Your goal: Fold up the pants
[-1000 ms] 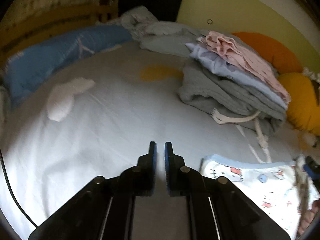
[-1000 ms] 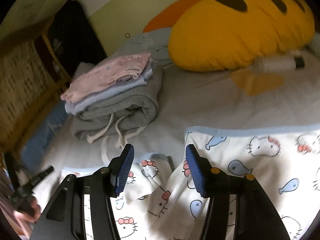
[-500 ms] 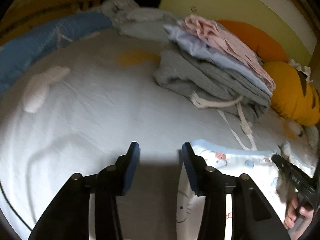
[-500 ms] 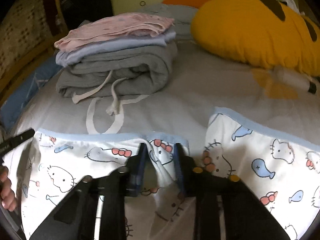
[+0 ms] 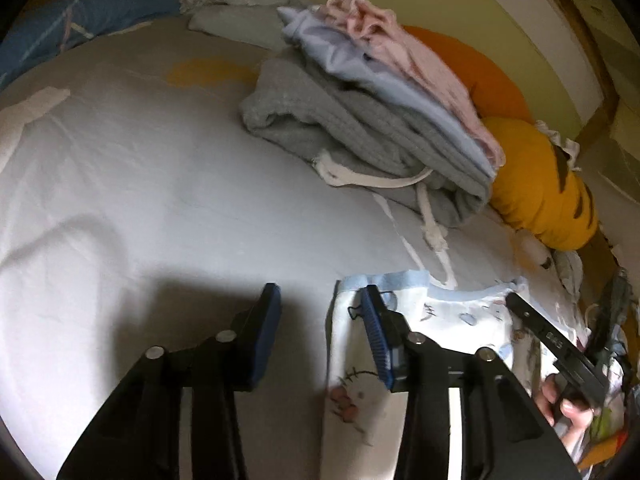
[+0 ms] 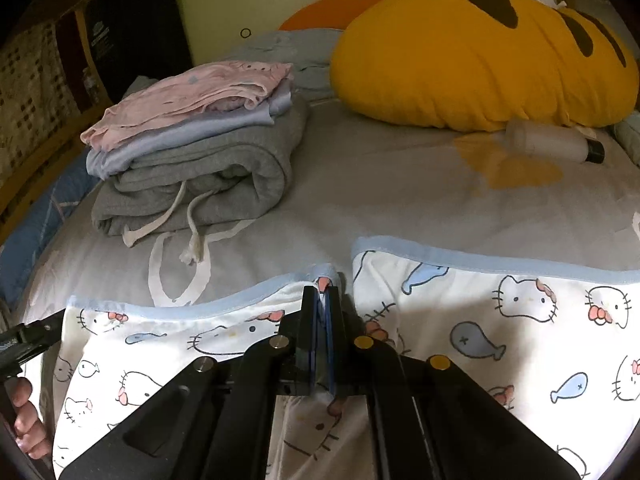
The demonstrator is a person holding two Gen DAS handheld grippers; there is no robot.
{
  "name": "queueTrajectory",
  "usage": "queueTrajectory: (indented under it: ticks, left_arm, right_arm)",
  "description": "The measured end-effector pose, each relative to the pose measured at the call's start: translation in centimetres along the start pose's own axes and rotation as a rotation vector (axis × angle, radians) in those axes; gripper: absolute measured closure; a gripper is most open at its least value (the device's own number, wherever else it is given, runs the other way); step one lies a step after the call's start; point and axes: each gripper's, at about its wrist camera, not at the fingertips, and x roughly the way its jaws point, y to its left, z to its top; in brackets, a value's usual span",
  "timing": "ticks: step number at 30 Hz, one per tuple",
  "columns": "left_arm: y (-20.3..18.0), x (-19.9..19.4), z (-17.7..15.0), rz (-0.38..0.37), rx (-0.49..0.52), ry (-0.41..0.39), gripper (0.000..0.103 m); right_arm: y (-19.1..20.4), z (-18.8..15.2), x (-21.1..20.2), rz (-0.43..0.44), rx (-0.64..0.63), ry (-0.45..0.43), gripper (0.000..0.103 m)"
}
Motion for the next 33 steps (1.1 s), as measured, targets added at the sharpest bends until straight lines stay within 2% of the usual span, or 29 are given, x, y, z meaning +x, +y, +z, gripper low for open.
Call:
queueTrajectory:
  ticks: [1,5,7,9,11,12,15,17,20,23,26,28,31,33]
  left_arm:
    - [-0.1,0.0,0.0,-0.003,-0.002,-0.010,0.069]
    - [0.0,-1.6,0.0,-0.112,-0.024,-0.062,0.069]
    - [0.0,-2.8,0.1,-0.088,-0.024,-0.123,0.068]
    - [-0.1,-3.9,0.2,-0.076,-0.010,-0.176,0.062]
    - [-0.4,-3.6,0.3,-0.110,0.009,-0.160,0.059]
    - [-0.8,-2.9,0.2,-0.114,0.026,-0.123,0.059]
    - [-1.6,-0.2,0.0,-0.033,0.058,-0.024,0.060]
    - [-1.7,1.0,-0.2,0.030,0.068,-0.006,0.060]
    - [-2.3,1.4,-0.2,0.064,0.101,-0.008,0.061]
    - [-2.2,1.0,-0.3,0.052,0.100,-0.014,0.097]
    - [-1.4,-1.0,0.0,0.060,0.043,-0.104,0.100]
    - [-1.4,-2.7,0.2,0.082,0.056,-0.177,0.100]
    - [-1.3,-4.4,0.5,0.172,0.068,-0.245,0.101]
    - [-1.1,-4.5,0.5,0.257,0.078,-0.245,0.101]
  right_arm:
    - [0.0,0.0,0.1,0.001,0.003,0.003,0.100]
    - [-0.2,0.0,-0.2,0.005,0.007,0.001,0.100]
    - [-0.2,0.0,-0.2,0.004,0.007,-0.002,0.100]
    - [-0.2,0.0,-0.2,0.002,0.006,-0.002,0.100]
    - [-0.1,-0.1,-0.2,-0.002,-0.001,0.000,0.100]
    - [0.0,-0.1,-0.2,-0.004,-0.004,0.001,0.100]
    - [0.1,-0.1,-0.2,-0.007,-0.011,-0.001,0.100]
    - [0.1,-0.1,-0.3,-0.007,-0.011,-0.001,0.100]
    - [0.1,-0.1,-0.3,-0.007,-0.012,-0.001,0.100]
    - [0.0,-0.1,-0.4,-0.002,-0.008,-0.005,0.100]
    - [0.3,-0.1,-0.9,0.035,-0.017,-0.033,0.100]
    - [1.3,0.1,-2.0,0.096,-0.044,-0.091,0.100]
    - [3.5,0.5,-2.9,0.126,-0.129,-0.155,0.100]
    - [4.5,0.5,-2.5,0.119,-0.159,-0.140,0.100]
